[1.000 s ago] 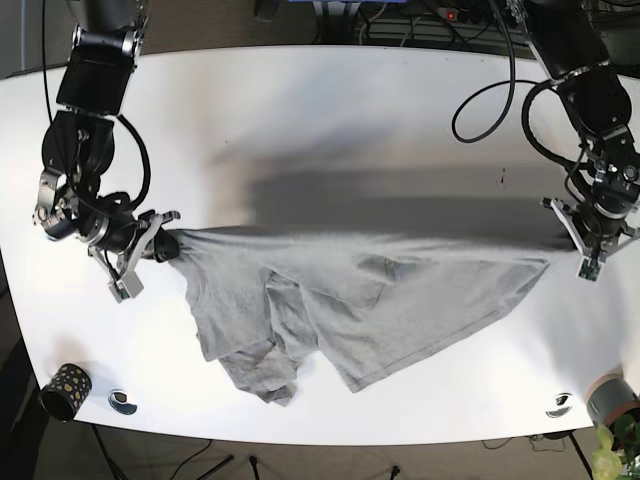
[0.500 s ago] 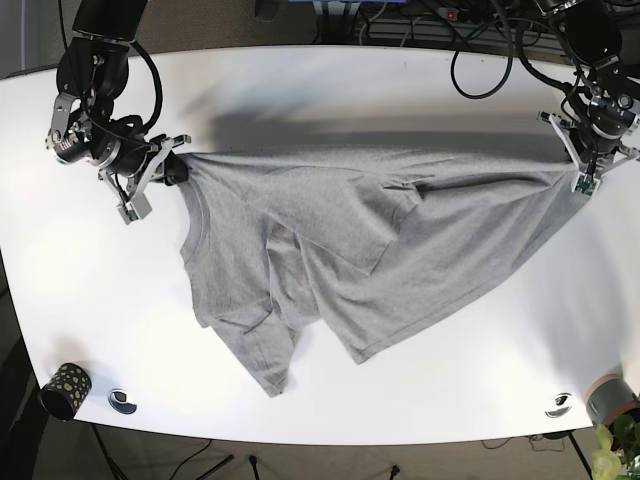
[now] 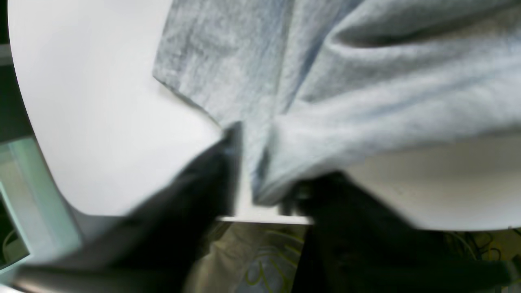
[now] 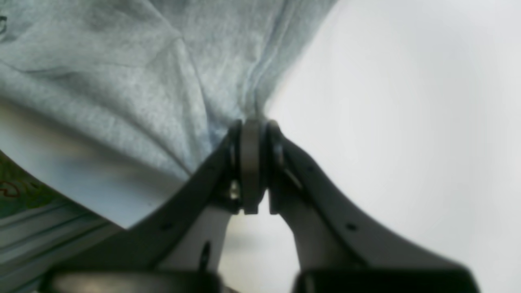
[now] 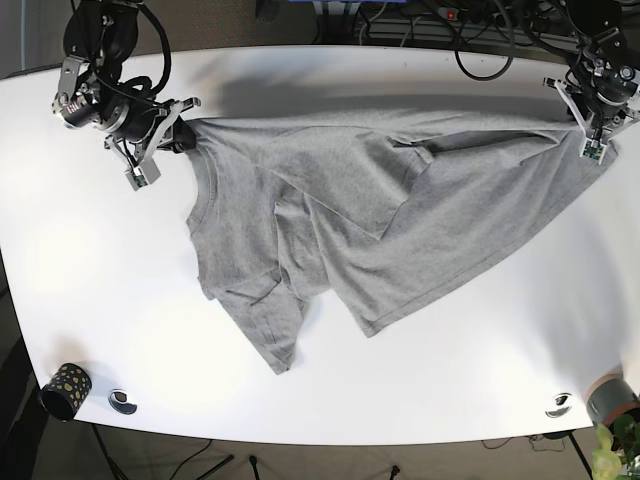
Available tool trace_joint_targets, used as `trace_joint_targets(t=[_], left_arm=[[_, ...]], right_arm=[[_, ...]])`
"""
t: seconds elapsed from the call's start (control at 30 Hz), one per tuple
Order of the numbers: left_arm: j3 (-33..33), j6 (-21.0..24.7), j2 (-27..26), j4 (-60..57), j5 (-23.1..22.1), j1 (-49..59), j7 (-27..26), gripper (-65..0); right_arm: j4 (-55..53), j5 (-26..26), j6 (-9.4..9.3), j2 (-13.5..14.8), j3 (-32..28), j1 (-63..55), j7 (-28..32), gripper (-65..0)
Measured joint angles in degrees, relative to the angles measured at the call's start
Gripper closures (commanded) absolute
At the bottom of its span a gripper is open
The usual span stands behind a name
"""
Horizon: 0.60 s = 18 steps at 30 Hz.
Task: Fold the T-shirt properly
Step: 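Release the left gripper and move it over the shirt's middle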
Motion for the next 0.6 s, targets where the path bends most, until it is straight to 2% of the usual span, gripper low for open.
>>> trace_joint_targets(t=[0.03, 0.1, 0.27, 0.53, 0.6], left_arm=[[0.0, 0.0, 0.0, 0.0, 0.0, -0.2, 0.0, -39.2], [0.1, 0.0, 0.0, 0.0, 0.1, -1.0, 0.1, -45.6], [3.3, 0.3, -0.2, 0.0, 0.4, -4.6, 0.2, -43.2], [6.7, 0.3, -0.9, 0.0, -5.6, -12.5, 1.4, -42.1], [9.6, 0.6, -2.2, 0.0, -9.4, -14.2, 4.3, -42.1]], right_arm=[[0.0, 0.0, 0.00, -0.3, 0.0, -0.1, -0.1, 0.0], [0.0, 0.0, 0.02, -0.7, -0.1, -0.1, -0.1, 0.0], [0.0, -0.1, 0.00, -1.5, -0.1, 0.1, -0.1, 0.0], [0.0, -0.4, 0.00, -1.5, -0.1, 2.0, 0.4, 0.0], [0.0, -0.4, 0.02, -1.6, -0.1, 2.6, 0.3, 0.0]])
